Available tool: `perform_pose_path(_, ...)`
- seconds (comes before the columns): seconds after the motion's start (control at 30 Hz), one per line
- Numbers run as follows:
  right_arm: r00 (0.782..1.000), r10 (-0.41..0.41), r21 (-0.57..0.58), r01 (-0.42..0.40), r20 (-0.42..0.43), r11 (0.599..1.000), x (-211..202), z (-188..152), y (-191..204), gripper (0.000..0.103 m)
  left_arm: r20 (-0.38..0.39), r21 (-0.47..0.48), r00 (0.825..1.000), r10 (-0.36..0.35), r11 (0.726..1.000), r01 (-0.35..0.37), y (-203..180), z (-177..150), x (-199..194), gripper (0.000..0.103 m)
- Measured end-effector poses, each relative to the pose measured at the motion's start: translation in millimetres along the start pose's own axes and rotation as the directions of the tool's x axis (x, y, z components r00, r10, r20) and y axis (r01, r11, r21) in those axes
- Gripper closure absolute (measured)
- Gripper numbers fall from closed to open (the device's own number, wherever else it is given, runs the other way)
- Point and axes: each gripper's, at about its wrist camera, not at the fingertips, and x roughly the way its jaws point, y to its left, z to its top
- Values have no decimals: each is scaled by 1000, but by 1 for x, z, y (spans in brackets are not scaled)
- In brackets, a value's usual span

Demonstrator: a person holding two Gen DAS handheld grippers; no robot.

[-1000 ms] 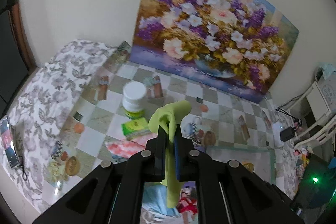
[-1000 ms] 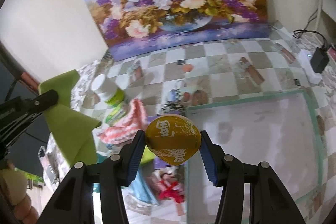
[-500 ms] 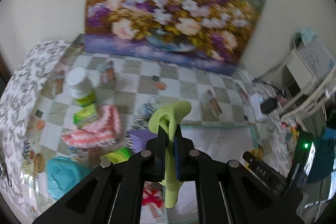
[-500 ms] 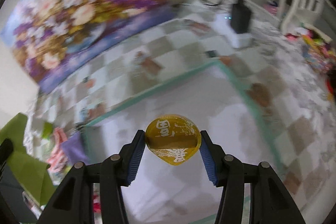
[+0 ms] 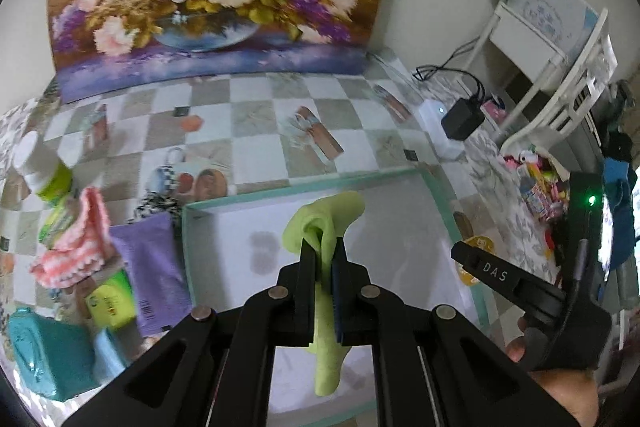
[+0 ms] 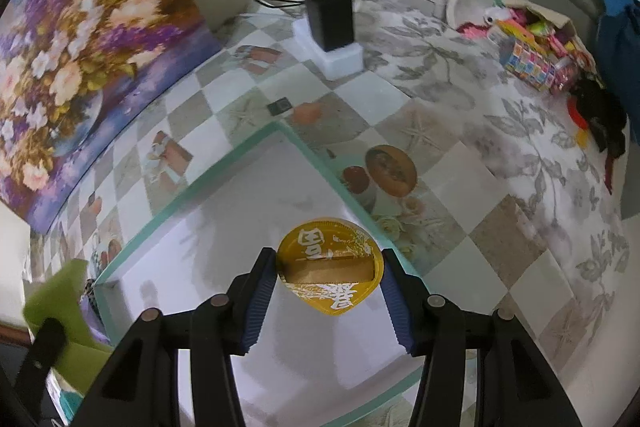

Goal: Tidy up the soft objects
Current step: 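Lift the green cloth with the left tool while the right tool carries the yellow lid over the tray, then open both tools to drop the green cloth and yellow lid into the tray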

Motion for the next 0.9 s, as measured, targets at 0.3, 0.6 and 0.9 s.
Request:
perform_pose_path(0.3, 997, 6, -47, -9, -72, 999, 26, -10, 14, 48, -67, -36, 998, 10, 999, -13, 15, -11, 46, 96)
perform_pose_path(0.6, 991, -42, -114, 27, -124, 993, 52, -20, 25, 46, -146, -84, 987, 72, 993, -85, 38, -17, 68, 93)
perform_pose_path(0.9, 988, -75, -153, 54, -136, 987, 57, -25, 29, 33, -147, -110, 986, 81, 989, -97, 42, -12, 59, 51)
